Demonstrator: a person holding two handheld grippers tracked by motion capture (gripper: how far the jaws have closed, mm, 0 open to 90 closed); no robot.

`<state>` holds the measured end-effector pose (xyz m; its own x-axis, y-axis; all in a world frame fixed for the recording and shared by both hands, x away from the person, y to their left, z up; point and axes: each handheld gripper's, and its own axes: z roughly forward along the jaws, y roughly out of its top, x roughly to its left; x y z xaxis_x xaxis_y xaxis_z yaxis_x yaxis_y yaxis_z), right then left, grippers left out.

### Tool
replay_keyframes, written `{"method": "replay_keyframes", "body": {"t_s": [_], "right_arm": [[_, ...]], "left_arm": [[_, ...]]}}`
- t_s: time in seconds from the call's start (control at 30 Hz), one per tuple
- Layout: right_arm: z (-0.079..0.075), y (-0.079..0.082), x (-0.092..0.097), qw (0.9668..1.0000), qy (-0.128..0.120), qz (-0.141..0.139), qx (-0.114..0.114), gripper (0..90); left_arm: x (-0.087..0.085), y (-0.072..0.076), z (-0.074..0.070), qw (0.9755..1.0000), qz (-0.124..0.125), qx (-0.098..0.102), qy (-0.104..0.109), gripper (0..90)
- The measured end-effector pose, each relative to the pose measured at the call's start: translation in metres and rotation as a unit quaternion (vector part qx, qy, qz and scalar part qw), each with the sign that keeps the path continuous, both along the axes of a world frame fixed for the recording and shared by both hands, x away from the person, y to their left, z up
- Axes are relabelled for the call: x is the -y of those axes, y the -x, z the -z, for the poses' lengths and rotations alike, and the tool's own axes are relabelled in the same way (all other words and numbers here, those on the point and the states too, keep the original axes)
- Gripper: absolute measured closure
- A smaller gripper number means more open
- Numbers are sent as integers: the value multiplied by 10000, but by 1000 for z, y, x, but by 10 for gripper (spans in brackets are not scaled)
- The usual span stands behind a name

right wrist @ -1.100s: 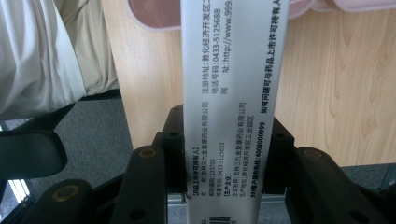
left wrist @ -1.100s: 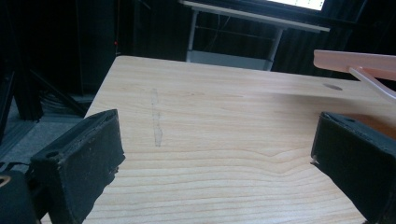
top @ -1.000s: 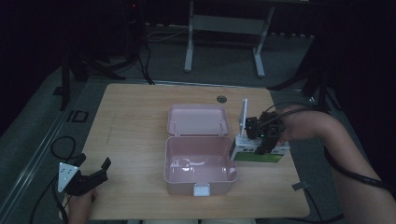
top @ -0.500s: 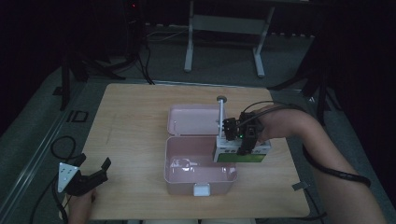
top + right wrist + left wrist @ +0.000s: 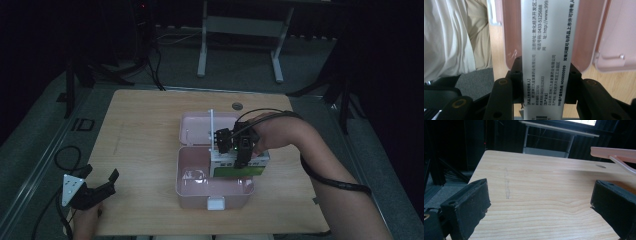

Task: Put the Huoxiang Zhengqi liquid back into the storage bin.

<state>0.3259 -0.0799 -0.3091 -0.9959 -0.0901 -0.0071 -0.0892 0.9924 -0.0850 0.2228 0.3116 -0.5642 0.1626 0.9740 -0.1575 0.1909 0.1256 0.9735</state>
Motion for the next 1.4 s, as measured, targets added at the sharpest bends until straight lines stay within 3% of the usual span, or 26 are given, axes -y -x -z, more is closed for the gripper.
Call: {"method": "replay_keyframes", "body": {"t_s": [0.53, 1.4], "right_arm": [[15, 1, -34, 9999, -19, -122, -115, 618], [95, -9, -25, 9986, -16, 44, -525, 618]], "left_arm": [[0, 0, 0, 10000, 14, 7, 16, 22], [0, 0, 0, 10000, 12, 1, 33, 22]]}}
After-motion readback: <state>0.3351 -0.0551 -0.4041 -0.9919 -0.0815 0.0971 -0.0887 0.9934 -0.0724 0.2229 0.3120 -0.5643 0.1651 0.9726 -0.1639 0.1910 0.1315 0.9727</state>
